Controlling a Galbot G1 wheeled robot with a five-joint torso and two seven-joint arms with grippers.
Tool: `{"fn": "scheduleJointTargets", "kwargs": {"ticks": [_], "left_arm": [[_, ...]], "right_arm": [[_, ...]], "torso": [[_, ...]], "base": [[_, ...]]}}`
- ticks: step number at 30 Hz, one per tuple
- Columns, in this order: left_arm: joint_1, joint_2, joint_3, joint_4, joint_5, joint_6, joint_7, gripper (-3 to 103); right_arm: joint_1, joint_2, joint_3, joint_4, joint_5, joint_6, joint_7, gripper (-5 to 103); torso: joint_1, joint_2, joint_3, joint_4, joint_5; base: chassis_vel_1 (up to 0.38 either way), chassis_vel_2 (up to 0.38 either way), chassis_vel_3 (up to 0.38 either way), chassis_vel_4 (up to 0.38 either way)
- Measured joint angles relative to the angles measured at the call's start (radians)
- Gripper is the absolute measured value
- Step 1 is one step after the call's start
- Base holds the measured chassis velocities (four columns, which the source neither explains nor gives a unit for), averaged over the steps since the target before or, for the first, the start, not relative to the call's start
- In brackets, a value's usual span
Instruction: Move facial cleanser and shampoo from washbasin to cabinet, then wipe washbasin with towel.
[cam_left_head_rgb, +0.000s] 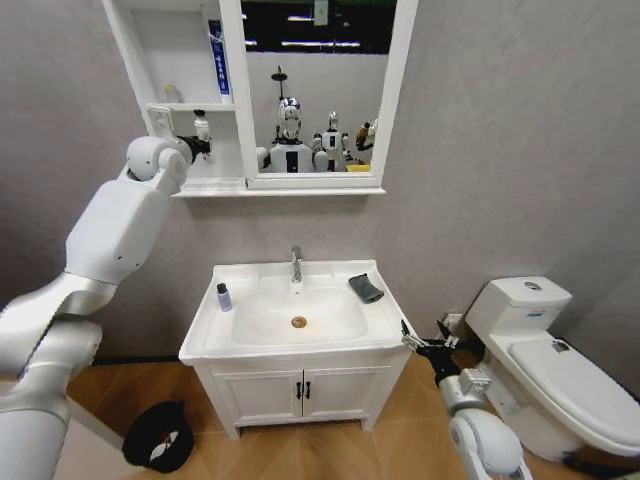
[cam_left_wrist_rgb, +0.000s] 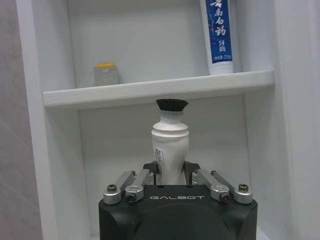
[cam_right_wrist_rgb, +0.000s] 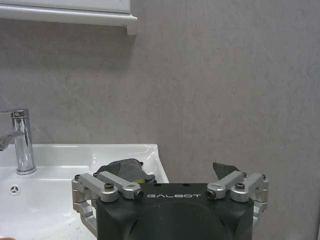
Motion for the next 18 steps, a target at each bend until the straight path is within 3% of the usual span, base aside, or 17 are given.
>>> {"fn": "scheduleJointTargets", "kwargs": {"ticks": [2,10,18], "left_arm": [[0.001,-0.01,-0.01,0.038,0.05,-0.018,0.031,28],[0.006,-0.035,-0.03,0.111,0.116,-0.038,0.068,28],[0.007,-0.061,-0.063,0.189,0.183,-0.052,0.084,28]], "right_arm": [[-0.002,0.0,0.001,0.003,0.002,0.0,0.001,100],[-0.005,-0.005,0.014,-0.001,0.008,0.004,0.004,100],[-0.003,-0.008,0.012,-0.003,0.009,0.006,0.008,100]], "torso": [[0.0,0.0,0.0,-0.0001,0.0],[0.0,0.0,0.0,-0.0003,0.0],[0.0,0.0,0.0,-0.0002,0.0]], "base": [[0.0,0.0,0.0,0.0],[0.0,0.0,0.0,0.0],[0.0,0.0,0.0,0.0]]}}
